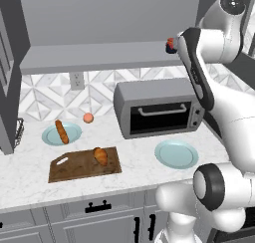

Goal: From the different types of pastries on the counter, select a croissant and place it on the cutting board. Then retrieve a jar of jam from the cabinet and place it alongside the croissant on the cutting board.

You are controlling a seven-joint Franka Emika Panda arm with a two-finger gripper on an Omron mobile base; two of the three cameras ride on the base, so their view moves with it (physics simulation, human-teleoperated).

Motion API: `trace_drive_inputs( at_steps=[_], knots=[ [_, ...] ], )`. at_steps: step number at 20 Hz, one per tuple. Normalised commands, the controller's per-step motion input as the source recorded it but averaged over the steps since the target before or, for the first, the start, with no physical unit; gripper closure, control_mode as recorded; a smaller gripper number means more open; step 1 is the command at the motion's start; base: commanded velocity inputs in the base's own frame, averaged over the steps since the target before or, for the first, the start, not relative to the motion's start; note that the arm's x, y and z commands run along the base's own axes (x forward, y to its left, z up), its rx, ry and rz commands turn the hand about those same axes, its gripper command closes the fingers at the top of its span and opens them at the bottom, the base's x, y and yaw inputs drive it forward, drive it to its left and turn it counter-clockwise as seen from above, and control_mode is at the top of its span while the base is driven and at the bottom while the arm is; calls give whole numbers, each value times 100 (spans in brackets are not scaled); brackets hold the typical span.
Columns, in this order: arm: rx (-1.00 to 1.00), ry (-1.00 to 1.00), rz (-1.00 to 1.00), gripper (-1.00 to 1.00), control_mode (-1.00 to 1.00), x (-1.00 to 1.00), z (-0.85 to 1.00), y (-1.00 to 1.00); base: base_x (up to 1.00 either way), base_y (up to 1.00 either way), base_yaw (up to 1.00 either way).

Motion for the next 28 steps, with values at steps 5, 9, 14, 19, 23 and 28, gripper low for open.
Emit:
trace_drive_inputs(
  at_steps=[5, 9, 14, 19, 23, 28],
  knots=[
    [-1, 0, 0, -100, -100, 11, 0, 1, 0, 0, 0],
    [-5, 0, 0, -100, -100, 20, 0, 0, 0, 0, 0],
    [-6, 0, 0, -100, -100, 27, 0, 2, 0, 0, 0],
    [0, 0, 0, -100, -100, 15, 0, 0, 0, 0, 0],
    [0, 0, 0, -100, -100, 29, 0, 0, 0, 0, 0],
    [0, 0, 0, -100, -100, 34, 0, 0, 0, 0, 0]
  ],
)
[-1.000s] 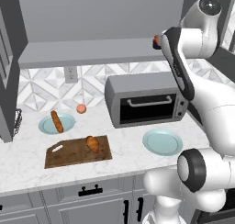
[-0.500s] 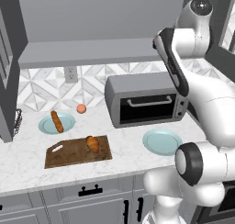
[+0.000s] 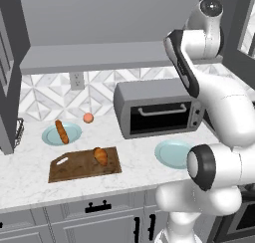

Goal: From the different types of pastries on the counter, select a croissant and place it on the cutting board. Then retrieve a jar of jam from the cabinet and place it alongside the croissant on the cutting board.

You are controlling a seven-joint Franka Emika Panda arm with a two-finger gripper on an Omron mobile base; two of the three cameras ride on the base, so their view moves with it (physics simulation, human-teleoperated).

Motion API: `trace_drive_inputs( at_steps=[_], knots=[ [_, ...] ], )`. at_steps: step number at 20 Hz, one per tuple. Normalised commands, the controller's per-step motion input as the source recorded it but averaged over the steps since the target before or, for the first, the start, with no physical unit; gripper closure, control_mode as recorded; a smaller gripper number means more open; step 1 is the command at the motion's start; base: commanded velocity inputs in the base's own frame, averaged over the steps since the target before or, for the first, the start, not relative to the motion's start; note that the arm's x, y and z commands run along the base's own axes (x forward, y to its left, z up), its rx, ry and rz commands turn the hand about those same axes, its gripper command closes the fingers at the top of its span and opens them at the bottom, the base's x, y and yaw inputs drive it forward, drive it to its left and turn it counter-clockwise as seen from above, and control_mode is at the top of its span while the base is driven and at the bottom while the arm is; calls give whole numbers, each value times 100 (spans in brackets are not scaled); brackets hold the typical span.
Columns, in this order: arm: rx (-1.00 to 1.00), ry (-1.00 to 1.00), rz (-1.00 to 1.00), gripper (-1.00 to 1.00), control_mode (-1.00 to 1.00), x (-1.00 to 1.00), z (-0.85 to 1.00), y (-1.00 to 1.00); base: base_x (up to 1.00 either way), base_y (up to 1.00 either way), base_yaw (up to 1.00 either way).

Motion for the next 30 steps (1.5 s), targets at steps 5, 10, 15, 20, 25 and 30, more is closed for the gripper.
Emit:
trace_drive_inputs(
  at_steps=[5, 10, 15, 20, 25, 30],
  knots=[
    [0, 0, 0, -100, -100, 30, 0, 0, 0, 0, 0],
    [4, 0, 0, -100, -100, 22, -1, 0, 0, 0, 0],
    [9, 0, 0, -100, -100, 20, -9, 0, 0, 0, 0],
    [3, 0, 0, -100, -100, 31, -2, 0, 0, 0, 0],
    [0, 0, 0, -100, -100, 19, -2, 0, 0, 0, 0],
    [0, 0, 0, -100, -100, 16, -16, 0, 0, 0, 0]
  ],
)
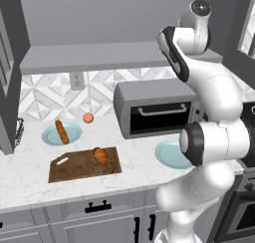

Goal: From the different types of pastries on the counter, select a croissant and place it on the cutting board. Then retrieve a jar of jam from the cabinet and place it alongside the croissant on the cutting board.

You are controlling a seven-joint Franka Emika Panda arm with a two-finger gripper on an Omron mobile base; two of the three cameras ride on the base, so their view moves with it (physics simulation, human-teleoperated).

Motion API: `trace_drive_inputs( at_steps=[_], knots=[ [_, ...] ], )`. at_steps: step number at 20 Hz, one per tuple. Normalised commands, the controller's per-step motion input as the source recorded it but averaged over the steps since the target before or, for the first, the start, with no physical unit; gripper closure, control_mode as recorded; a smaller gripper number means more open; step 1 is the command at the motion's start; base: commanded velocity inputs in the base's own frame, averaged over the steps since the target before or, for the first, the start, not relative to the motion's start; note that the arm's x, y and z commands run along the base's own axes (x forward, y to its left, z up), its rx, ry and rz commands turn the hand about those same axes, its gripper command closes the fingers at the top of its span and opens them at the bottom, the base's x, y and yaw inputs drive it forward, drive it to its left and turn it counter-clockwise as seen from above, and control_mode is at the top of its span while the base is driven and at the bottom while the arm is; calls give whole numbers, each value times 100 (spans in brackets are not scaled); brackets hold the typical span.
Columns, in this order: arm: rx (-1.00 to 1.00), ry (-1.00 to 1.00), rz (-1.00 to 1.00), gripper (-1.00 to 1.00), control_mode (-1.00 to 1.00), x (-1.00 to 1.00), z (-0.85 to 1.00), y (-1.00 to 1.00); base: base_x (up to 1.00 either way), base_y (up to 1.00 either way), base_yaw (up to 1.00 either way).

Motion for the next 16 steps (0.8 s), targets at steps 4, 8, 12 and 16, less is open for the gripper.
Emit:
trace_drive_inputs(
  at_steps=[4, 8, 12, 16],
  knots=[
    [0, 0, 0, -100, -100, 21, -3, 0, 0, 0, 0],
    [1, 0, 0, -100, -100, 23, 0, 0, 0, 0, 0],
    [2, 0, 0, -100, -100, 19, -1, 0, 0, 0, 0],
    [3, 0, 0, -100, -100, 11, -1, -10, 0, 0, 0]
  ],
)
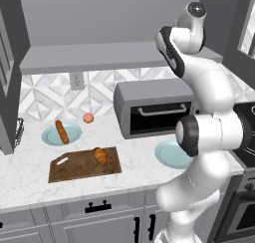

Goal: From the different types of pastries on the counter, select a croissant and place it on the cutting board. Then retrieve a jar of jam from the cabinet and place it alongside the croissant on the cutting board.

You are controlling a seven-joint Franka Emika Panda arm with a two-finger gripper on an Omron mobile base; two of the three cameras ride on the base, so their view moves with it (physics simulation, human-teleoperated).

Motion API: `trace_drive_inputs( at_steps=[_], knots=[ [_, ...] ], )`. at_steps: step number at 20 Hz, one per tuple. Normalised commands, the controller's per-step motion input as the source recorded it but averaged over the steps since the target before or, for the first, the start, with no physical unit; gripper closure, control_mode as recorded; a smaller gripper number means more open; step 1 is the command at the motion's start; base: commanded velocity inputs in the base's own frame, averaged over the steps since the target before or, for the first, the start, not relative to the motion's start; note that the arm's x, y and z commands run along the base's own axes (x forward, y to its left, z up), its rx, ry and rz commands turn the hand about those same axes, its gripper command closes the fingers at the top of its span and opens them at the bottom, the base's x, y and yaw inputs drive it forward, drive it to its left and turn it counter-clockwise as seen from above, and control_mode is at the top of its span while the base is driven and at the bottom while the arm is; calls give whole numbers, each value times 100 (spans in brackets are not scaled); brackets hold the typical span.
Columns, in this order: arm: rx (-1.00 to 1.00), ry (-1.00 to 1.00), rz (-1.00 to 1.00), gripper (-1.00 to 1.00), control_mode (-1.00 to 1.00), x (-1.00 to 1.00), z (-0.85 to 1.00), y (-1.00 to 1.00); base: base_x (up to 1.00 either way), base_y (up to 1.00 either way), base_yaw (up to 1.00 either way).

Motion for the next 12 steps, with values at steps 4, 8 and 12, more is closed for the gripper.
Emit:
trace_drive_inputs(
  at_steps=[4, 8, 12],
  knots=[
    [2, 0, 0, -100, -100, 10, -4, -15, 0, 0, 0],
    [0, 0, 0, -100, -100, 16, -3, -1, 0, 0, 0],
    [0, 0, 0, -100, -100, 24, -3, 0, 0, 0, 0]
  ],
)
